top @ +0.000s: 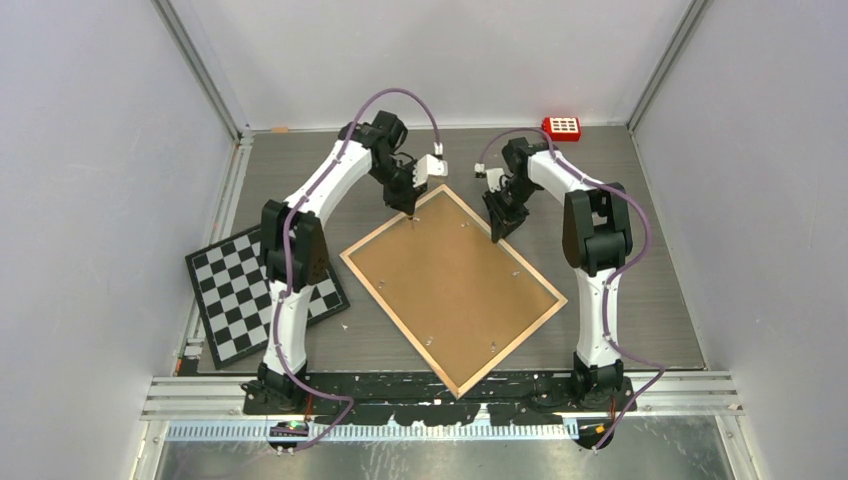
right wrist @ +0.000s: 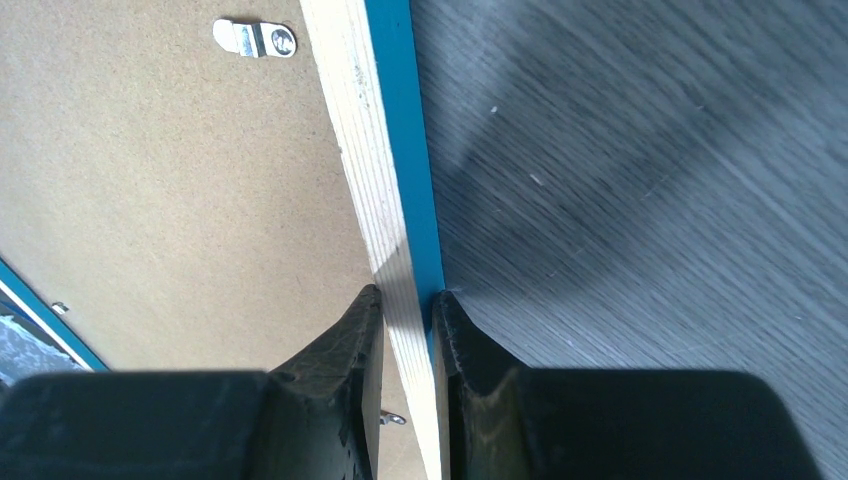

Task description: Take the photo out of the frame

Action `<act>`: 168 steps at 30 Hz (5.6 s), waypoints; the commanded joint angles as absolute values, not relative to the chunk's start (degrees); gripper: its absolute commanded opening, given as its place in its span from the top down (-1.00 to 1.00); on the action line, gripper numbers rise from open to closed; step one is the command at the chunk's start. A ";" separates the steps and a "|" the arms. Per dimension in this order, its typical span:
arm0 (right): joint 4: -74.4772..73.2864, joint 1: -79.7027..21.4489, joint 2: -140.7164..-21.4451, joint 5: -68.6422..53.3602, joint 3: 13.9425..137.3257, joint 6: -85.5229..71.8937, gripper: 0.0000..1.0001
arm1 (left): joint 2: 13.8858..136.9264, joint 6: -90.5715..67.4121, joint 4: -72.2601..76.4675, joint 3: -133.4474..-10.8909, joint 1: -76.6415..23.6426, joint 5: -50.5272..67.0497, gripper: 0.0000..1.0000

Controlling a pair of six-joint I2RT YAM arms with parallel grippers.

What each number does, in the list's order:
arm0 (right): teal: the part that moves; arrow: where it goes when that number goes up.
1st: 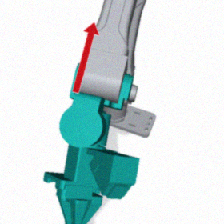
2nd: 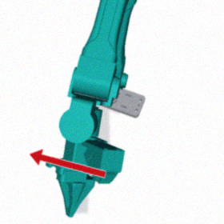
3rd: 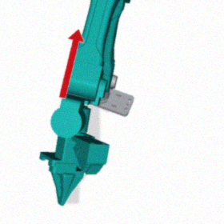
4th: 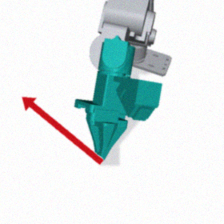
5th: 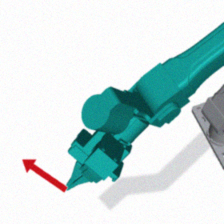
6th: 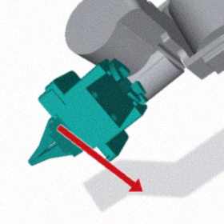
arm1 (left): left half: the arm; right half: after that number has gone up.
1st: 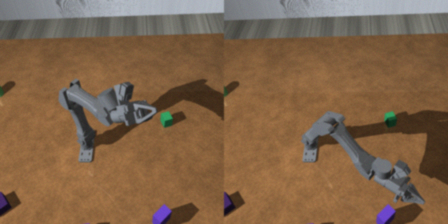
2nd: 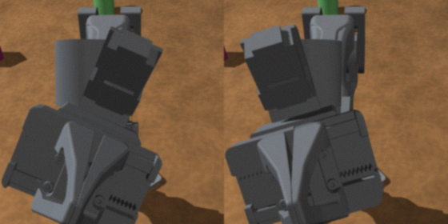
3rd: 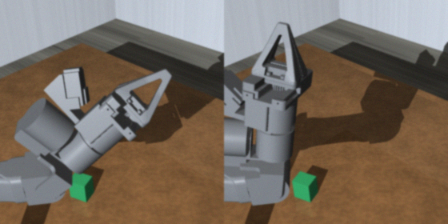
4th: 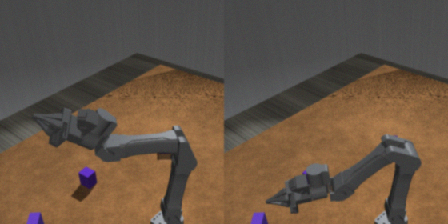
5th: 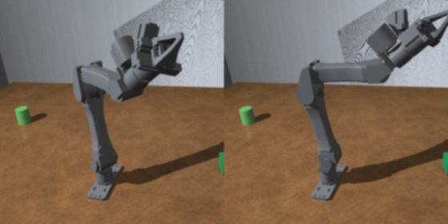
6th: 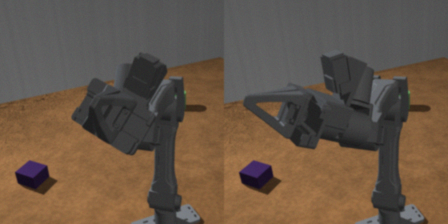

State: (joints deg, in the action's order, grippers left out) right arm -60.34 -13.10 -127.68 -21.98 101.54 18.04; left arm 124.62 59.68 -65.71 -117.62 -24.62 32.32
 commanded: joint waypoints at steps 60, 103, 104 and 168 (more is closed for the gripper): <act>-51.05 0.89 -124.35 -22.22 94.55 4.97 0.99 | 124.48 22.57 -65.15 -103.84 -11.34 15.86 0.13; -24.05 5.10 -114.81 -31.82 72.52 -31.39 0.75 | 105.75 32.50 -31.13 -79.67 -54.43 20.59 -0.24; -23.70 5.08 -115.06 -31.83 72.77 -31.68 0.72 | 105.78 32.75 -30.18 -79.10 -55.06 20.56 -0.24; -32.31 8.63 -111.12 -75.54 52.06 -15.66 -0.20 | 109.11 15.13 -17.97 -88.10 -55.15 28.67 1.00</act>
